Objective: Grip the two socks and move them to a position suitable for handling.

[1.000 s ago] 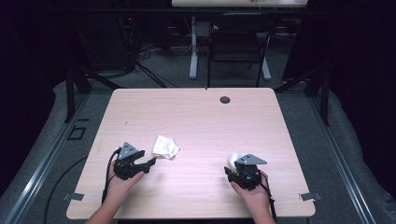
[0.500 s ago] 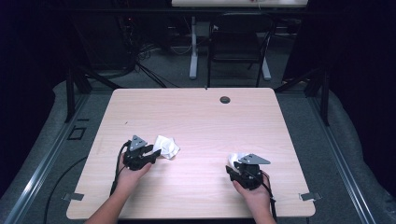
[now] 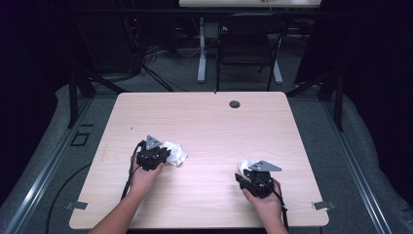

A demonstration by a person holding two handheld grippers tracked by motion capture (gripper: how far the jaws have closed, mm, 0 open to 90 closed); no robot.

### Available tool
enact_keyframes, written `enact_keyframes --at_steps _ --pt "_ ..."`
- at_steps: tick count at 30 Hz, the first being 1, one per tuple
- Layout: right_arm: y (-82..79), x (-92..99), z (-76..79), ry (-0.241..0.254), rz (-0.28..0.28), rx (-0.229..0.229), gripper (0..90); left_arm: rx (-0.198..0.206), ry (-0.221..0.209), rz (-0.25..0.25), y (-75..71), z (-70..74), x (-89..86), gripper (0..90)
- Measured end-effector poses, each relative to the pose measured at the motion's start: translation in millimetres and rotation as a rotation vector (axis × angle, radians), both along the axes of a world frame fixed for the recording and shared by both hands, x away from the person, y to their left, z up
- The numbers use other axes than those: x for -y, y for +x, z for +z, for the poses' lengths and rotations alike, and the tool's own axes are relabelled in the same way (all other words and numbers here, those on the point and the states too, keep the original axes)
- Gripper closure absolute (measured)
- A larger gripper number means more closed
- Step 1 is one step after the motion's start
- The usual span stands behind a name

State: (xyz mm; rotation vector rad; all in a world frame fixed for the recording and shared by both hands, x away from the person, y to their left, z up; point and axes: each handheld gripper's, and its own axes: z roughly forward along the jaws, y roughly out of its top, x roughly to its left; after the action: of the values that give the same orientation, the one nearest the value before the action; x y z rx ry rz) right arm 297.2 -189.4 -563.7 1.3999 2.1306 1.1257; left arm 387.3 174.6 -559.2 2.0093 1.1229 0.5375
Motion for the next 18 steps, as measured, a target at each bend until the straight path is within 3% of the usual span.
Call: enact_keyframes --at_steps 11,18 --pt "0.3 0.0 -0.5 0.006 0.001 -0.002 60.0 -0.054 0.026 -0.004 6.1 -8.8 1.4 88.9" --pt "0.4 -0.2 -0.8 0.007 0.002 -0.004 60.0 -0.075 0.036 -0.014 6.5 -12.9 3.1 89.8"
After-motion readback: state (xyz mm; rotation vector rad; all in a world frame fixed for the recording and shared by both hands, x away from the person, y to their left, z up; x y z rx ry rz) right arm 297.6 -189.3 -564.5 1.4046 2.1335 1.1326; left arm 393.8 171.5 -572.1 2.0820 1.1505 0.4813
